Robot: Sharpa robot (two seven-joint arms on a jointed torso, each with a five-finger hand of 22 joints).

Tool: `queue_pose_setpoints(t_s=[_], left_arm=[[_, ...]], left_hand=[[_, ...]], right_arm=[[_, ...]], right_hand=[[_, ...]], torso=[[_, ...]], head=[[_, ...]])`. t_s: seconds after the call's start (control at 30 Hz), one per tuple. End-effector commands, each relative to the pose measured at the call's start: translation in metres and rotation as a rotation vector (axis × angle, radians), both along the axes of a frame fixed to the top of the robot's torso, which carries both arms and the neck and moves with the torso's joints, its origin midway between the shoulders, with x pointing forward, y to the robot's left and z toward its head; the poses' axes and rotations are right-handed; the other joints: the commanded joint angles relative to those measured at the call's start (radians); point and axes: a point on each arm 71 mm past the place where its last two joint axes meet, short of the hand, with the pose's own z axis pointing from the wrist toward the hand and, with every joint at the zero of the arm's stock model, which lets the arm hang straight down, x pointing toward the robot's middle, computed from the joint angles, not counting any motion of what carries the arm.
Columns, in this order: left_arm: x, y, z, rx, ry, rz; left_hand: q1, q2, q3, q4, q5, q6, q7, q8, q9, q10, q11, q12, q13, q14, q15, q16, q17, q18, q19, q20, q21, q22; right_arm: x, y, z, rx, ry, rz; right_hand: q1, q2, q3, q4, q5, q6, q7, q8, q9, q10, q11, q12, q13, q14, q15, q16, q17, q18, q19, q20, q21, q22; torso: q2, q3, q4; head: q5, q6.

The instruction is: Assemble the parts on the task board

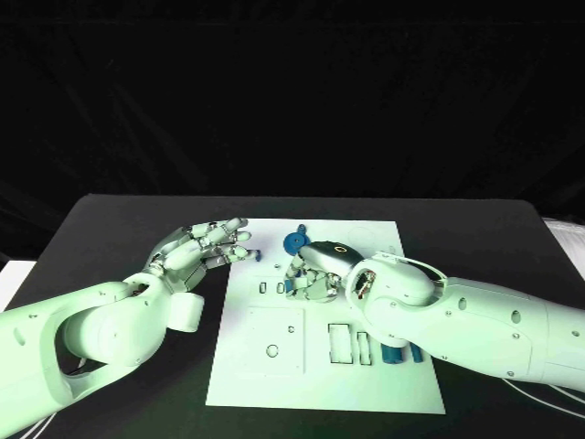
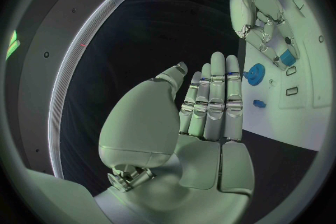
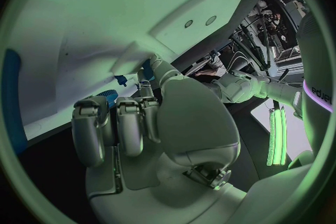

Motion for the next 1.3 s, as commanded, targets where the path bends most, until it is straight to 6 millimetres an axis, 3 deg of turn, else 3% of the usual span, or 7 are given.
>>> queue_pose_setpoints(t_s=[0.03,0.53,0.93,1.3], left_arm=[[-0.0007,-0.0022,0.0013,-0.015,-0.006,-0.019],[-0.0009,-0.0026,0.0013,-0.016,-0.005,-0.023],[-0.001,-0.0023,0.0013,-0.015,-0.004,-0.023],[-0.0008,-0.0019,0.0013,-0.016,-0.005,-0.022]], left_hand=[[-0.006,-0.005,0.007,-0.001,-0.006,-0.004,0.0,-0.004,-0.001,-0.008,0.001,-0.004,-0.001,-0.008,0.001,0.005,0.001,0.01,-0.006,-0.002,0.007,0.002],[-0.006,-0.005,0.007,-0.001,-0.006,-0.004,0.0,-0.004,-0.001,-0.008,0.001,-0.004,-0.001,-0.008,0.001,0.005,0.001,0.01,-0.006,-0.002,0.007,0.002],[-0.006,-0.005,0.007,-0.002,-0.006,-0.005,0.001,-0.005,-0.001,-0.009,0.001,-0.005,-0.002,-0.008,0.002,0.005,0.001,0.01,-0.006,-0.002,0.007,0.002],[-0.006,-0.006,0.008,-0.002,-0.006,-0.007,0.001,-0.006,-0.001,-0.01,0.002,-0.006,-0.002,-0.01,0.002,0.004,0.002,0.01,-0.007,-0.001,0.007,0.001]], right_arm=[[0.0006,-0.0057,-0.0104,-0.077,0.016,-0.036],[0.0002,-0.0045,-0.01,-0.084,0.011,-0.039],[0.0004,-0.0036,-0.0095,-0.073,0.005,-0.04],[-0.0007,-0.002,-0.0053,-0.026,-0.03,-0.04]], right_hand=[[-0.012,-0.004,-0.003,0.002,0.004,0.011,-0.015,-0.007,-0.003,0.073,0.004,-0.008,0.223,0.1,0.003,-0.002,0.251,-0.014,0.107,-0.002,0.002,0.263],[-0.05,-0.03,-0.015,0.015,0.01,-0.003,-0.006,-0.021,-0.008,0.069,0.012,-0.018,0.218,0.099,0.01,-0.003,0.248,-0.014,0.107,0.006,0.002,0.263],[-0.091,-0.075,-0.046,0.035,-0.001,-0.074,0.016,-0.03,-0.025,0.05,0.032,-0.063,0.196,0.099,0.027,-0.005,0.246,-0.014,0.107,0.02,0.002,0.263],[-0.101,-0.084,-0.061,0.046,-0.005,-0.095,0.021,-0.029,-0.025,0.043,0.037,-0.077,0.189,0.099,0.032,-0.004,0.247,-0.014,0.107,0.025,0.002,0.263]], torso=[[0.0,-0.0003,0.0009],[0.0,-0.0005,0.0],[0.0,-0.0006,-0.0003],[0.0,-0.0001,-0.0004]], head=[[-0.002,0.0],[-0.003,0.0],[-0.003,0.0],[-0.003,0.0]])
